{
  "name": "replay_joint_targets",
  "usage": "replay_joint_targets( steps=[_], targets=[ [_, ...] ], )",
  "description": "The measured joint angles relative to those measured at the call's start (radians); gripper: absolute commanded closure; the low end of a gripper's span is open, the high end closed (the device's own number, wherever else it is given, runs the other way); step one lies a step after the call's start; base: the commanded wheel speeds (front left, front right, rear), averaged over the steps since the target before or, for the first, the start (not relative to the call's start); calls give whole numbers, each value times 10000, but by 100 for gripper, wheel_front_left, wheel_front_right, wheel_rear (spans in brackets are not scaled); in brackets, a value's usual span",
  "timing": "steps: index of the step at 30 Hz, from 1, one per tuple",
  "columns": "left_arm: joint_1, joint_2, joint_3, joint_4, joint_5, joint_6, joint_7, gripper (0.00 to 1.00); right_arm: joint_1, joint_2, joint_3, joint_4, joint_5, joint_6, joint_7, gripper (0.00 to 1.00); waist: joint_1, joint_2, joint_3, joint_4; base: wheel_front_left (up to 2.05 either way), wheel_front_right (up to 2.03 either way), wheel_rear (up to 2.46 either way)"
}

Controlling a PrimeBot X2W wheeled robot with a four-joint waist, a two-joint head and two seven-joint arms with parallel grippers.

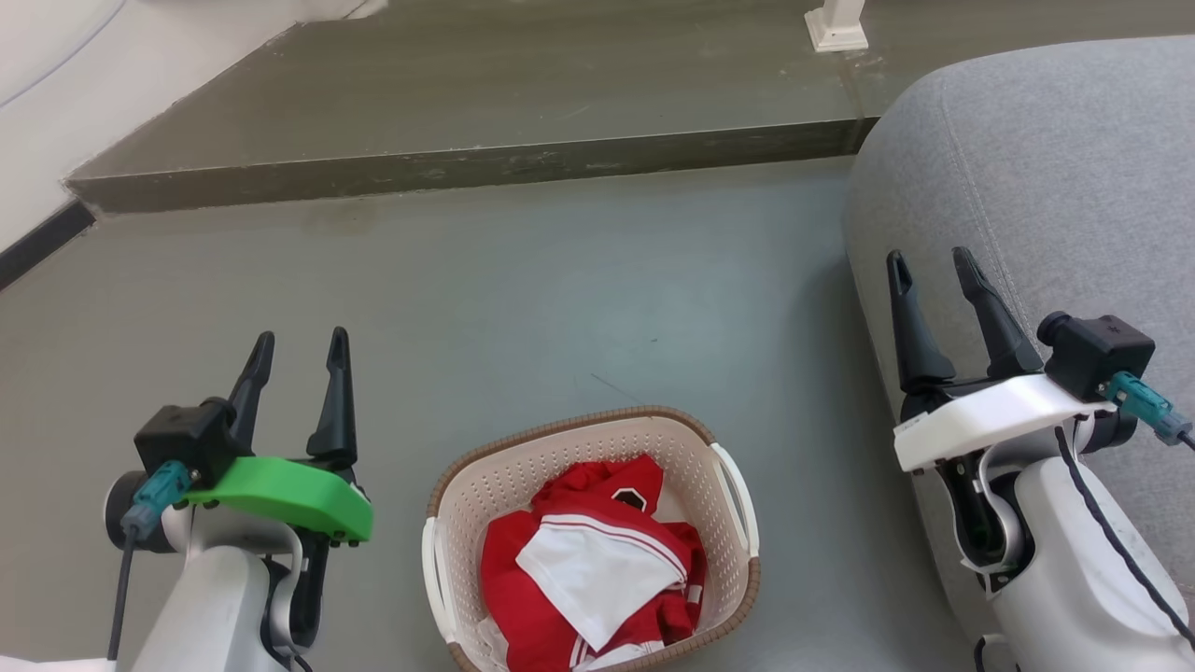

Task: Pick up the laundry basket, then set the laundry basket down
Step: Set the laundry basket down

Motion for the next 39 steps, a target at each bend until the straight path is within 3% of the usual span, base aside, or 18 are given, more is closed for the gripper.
replay_joint_targets(
  steps=[23, 39],
  targets=[
    [657, -520, 548, -443, 633, -351, 0, 0, 623, 441, -387, -291, -648, 441, 0, 0, 0, 0, 62, 48, 0, 0, 0],
    [726, -646, 871, -447, 867, -548, 0, 0, 793, 550, -639, -385, -915, 571, 0, 0, 0, 0, 194, 28, 0, 0, 0]
  ],
)
